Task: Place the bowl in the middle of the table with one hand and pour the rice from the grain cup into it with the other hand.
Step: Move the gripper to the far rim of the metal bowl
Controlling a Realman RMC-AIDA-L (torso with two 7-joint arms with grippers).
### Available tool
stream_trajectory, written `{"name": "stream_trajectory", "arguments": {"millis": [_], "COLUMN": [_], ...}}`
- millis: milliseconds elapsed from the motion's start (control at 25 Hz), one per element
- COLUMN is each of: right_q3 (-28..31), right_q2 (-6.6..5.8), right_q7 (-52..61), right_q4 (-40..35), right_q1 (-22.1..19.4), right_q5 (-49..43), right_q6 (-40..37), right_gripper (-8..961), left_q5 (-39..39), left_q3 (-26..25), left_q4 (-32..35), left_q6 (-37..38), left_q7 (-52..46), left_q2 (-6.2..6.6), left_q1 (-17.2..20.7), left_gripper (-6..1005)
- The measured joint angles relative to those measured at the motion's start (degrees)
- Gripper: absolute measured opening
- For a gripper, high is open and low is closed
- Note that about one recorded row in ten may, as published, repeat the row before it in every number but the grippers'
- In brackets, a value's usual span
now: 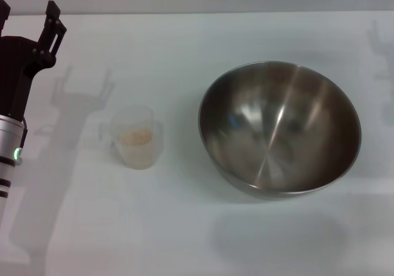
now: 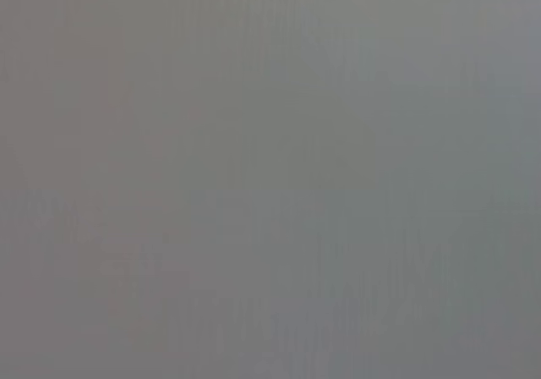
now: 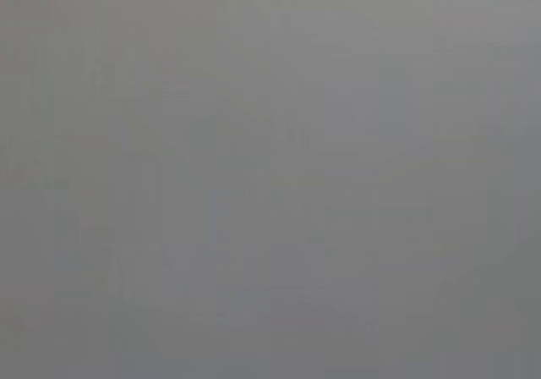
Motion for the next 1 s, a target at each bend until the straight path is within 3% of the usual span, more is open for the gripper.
{"name": "stream_trajectory", "arguments": {"millis": [200, 320, 400, 440, 480, 600, 640, 680, 800, 840, 880, 1000], "right_q3": [0.0, 0.1, 0.4, 1.0, 1.0, 3.9, 5.2, 5.2, 6.1, 7.4, 7.4, 9.9], "right_q2": [0.01, -0.08, -0.33, -0.54, -0.54, -0.38, -0.15, -0.15, -0.06, -0.09, -0.09, -0.33], "right_q7": [-5.0, -5.0, -5.0, -5.1, -5.1, -4.9, -4.8, -4.8, -5.0, -5.3, -5.3, -6.2], "right_q4": [-1.6, -6.0, -12.4, -19.2, -19.2, -32.7, -41.3, -41.3, -53.7, -61.5, -61.5, -71.2], "right_q1": [-0.4, -1.6, -3.6, -5.7, -5.7, -8.9, -10.8, -10.8, -12.5, -12.7, -12.7, -11.4], "right_q5": [-2.2, -3.2, -4.9, -7.1, -7.1, -12.2, -14.6, -14.6, -15.6, -15.6, -15.6, -15.6], "right_q6": [-1.0, 3.7, 10.7, 18.9, 18.9, 35.3, 47.2, 47.2, 66.1, 79.9, 79.9, 99.0], "right_gripper": [734, 733, 732, 731, 731, 729, 729, 728, 727, 726, 725, 724], "left_q5": [0.0, 0.0, 0.1, 0.1, 0.1, 0.2, 0.3, 0.3, 0.1, 0.1, 0.1, 0.0], "left_q3": [0.0, 0.0, 0.0, 0.0, 0.0, 0.0, 0.0, 0.0, 0.0, 0.0, 0.0, 0.0], "left_q4": [0.0, 0.0, 0.0, 0.0, 0.0, 0.0, 0.0, 0.0, 0.0, 0.1, 0.1, 0.1], "left_q6": [0.0, 0.0, 0.1, 0.1, 0.1, 0.2, 0.2, 0.2, 0.2, 0.2, 0.2, 0.3], "left_q7": [0.0, 0.0, 0.0, 0.0, 0.0, 0.0, 0.0, 0.0, 0.0, 0.0, 0.0, 0.0], "left_q2": [0.0, 0.0, 0.0, 0.0, 0.0, 0.0, 0.0, 0.0, 0.0, 0.0, 0.0, 0.0], "left_q1": [-0.1, 0.0, 0.1, 0.2, 0.2, 0.2, 0.2, 0.2, 0.3, 0.4, 0.4, 0.4], "left_gripper": [834, 833, 833, 833, 832, 832, 832, 831, 831, 831, 830, 830]}}
